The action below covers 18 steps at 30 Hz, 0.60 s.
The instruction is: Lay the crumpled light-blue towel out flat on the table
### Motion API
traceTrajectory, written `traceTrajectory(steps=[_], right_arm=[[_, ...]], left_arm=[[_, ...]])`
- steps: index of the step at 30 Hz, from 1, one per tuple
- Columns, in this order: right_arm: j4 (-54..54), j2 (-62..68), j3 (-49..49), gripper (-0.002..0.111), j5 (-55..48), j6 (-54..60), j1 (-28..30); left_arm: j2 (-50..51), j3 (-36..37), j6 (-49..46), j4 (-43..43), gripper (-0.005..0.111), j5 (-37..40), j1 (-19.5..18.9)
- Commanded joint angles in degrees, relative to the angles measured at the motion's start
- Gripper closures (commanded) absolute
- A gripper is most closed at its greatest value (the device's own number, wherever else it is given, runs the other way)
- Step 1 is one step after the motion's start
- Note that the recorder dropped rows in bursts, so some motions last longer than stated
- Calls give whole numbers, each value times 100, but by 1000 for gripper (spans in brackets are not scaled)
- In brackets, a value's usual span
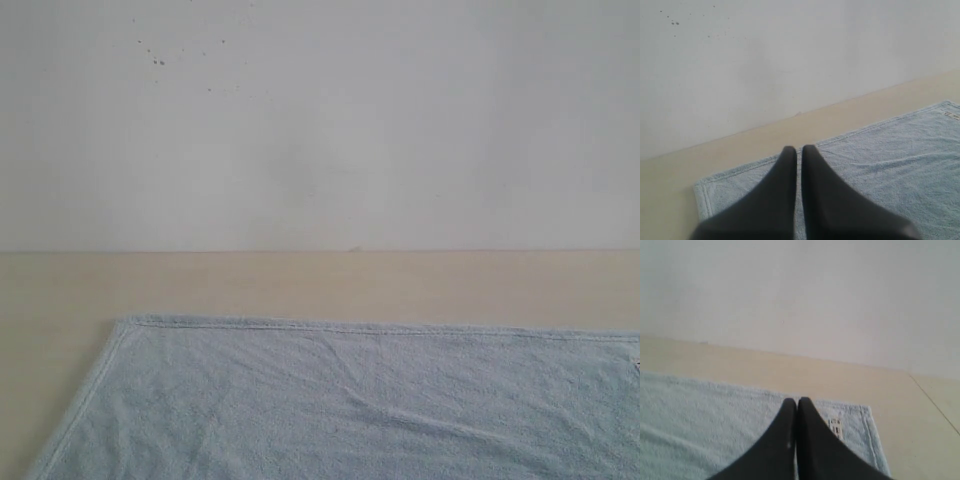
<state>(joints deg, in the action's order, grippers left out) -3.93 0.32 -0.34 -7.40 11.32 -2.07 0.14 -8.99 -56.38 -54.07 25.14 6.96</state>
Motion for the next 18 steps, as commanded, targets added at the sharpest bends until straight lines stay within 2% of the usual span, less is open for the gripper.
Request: traceTrajectory(steps=[1, 5, 18], right_arm=[[310, -32, 34, 109, -708, 80, 90], [322, -32, 34, 109, -1297, 80, 90], [322, -32, 34, 109, -1298, 63, 90]], left_arm=[[-14, 18, 23, -55, 103, 0, 21], [-14, 18, 23, -55, 103, 0, 21], [-14, 18, 23, -17, 103, 12, 21]])
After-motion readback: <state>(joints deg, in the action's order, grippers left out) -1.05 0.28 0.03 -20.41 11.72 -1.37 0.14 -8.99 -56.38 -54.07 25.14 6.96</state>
